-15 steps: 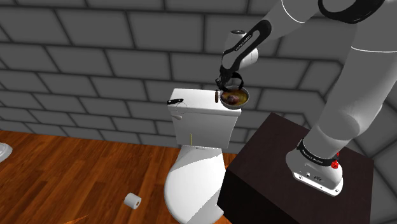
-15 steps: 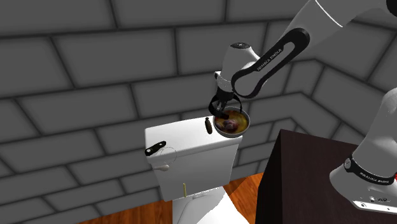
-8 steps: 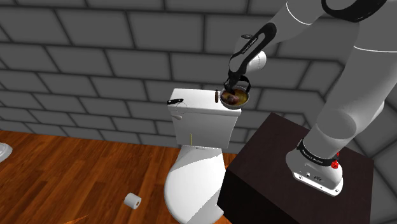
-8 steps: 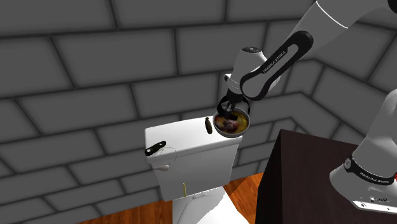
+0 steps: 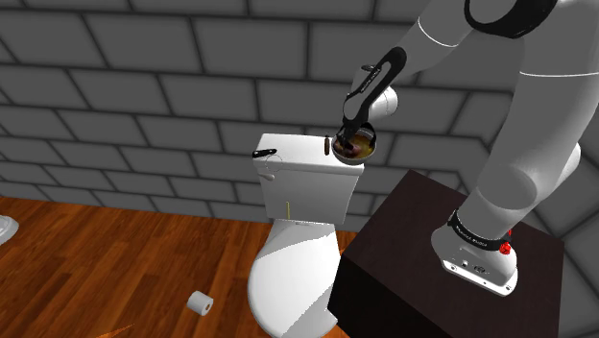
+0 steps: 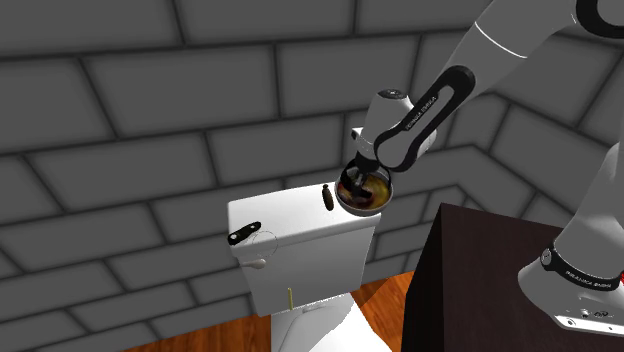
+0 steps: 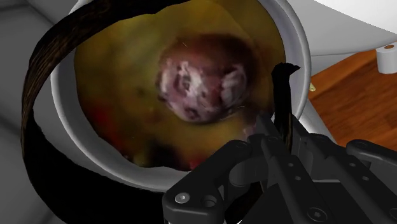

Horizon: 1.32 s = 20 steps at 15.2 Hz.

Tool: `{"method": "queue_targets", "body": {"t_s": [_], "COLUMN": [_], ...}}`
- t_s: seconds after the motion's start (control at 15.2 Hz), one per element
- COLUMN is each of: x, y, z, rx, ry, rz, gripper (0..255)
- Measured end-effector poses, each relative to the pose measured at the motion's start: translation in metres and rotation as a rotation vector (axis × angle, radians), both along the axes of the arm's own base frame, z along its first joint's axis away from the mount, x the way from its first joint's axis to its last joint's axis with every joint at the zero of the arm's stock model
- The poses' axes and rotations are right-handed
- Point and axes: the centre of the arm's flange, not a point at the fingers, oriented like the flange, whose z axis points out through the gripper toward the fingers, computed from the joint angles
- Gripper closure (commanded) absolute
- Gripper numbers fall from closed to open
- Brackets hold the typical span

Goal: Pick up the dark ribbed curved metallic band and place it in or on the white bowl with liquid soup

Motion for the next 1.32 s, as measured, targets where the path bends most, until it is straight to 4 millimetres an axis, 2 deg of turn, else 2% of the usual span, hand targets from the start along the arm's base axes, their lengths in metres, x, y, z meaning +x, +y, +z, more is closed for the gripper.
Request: {"method": "queue_targets", "body": {"t_s": [0.4, 0.46, 0.86, 1.12, 1.32], "x": [0.0, 0.0, 0.0, -0.006, -0.008], "y": [0.0, 0.0, 0.0, 0.001, 0.001], "z": [-0.003, -0.004, -0.004, 0.033, 0.044], "rx": [0.0, 0.0, 0.0, 0.0, 0.0], "ry": [0.0, 0.0, 0.001, 0.0, 0.0], "rz": [0.0, 0.0, 0.0, 0.0, 0.0], "gripper": [255, 0, 0, 0, 0]}}
